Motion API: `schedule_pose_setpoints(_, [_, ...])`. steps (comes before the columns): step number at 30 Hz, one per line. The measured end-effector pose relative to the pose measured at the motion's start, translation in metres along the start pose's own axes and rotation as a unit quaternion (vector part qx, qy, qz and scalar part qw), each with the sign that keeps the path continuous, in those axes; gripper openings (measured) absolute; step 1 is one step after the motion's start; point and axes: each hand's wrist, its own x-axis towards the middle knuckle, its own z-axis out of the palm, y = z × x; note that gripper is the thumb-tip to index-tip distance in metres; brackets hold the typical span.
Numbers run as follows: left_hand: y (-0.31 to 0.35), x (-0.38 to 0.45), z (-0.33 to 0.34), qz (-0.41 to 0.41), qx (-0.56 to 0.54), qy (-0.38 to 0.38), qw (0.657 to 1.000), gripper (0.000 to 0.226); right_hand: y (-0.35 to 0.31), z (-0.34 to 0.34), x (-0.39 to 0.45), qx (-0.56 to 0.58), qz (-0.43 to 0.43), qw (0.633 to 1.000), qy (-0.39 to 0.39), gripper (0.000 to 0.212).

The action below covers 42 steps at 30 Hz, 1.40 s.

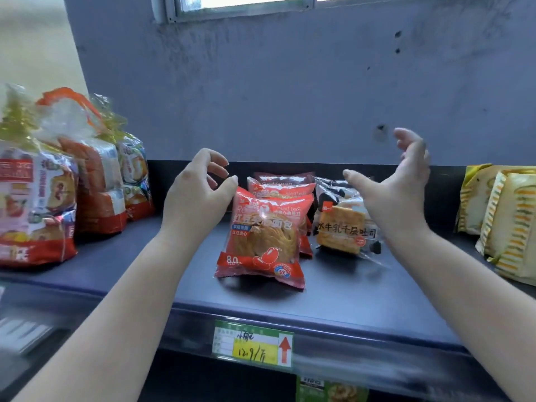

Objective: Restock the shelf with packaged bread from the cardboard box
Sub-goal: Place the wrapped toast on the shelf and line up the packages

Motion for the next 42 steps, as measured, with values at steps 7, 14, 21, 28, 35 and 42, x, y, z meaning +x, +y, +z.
schedule_pose_setpoints(7, [-0.034,-0.053,-0.096,0.017,0.282,0.069,0.957,0.027,-0.105,0.074,-0.083,-0.043,-0.248,0.933,-0.258,0.026])
schedule_pose_setpoints(14, [-0.090,-0.134,-0.239,-0.087,0.453,0.071,0.884,0.031,-0.175,0.175,-0.216,-0.012,-0.397,0.834,-0.384,0.031])
schedule_pose_setpoints(21, [-0.172,-0.251,-0.354,-0.229,0.553,-0.029,0.801,0.034,-0.227,0.272,-0.375,0.005,-0.448,0.736,-0.508,0.035])
schedule_pose_setpoints(28, [-0.263,-0.360,-0.407,-0.380,0.537,-0.089,0.748,0.028,-0.225,0.347,-0.517,0.011,-0.478,0.631,-0.611,0.033])
schedule_pose_setpoints(35, [-0.380,-0.439,-0.435,-0.543,0.475,-0.122,0.682,0.030,-0.191,0.459,-0.634,-0.017,-0.480,0.513,-0.711,0.031])
schedule_pose_setpoints(42, [-0.546,-0.517,-0.442,-0.669,0.392,-0.128,0.618,0.029,-0.136,0.604,-0.761,-0.110,-0.394,0.422,-0.809,0.032])
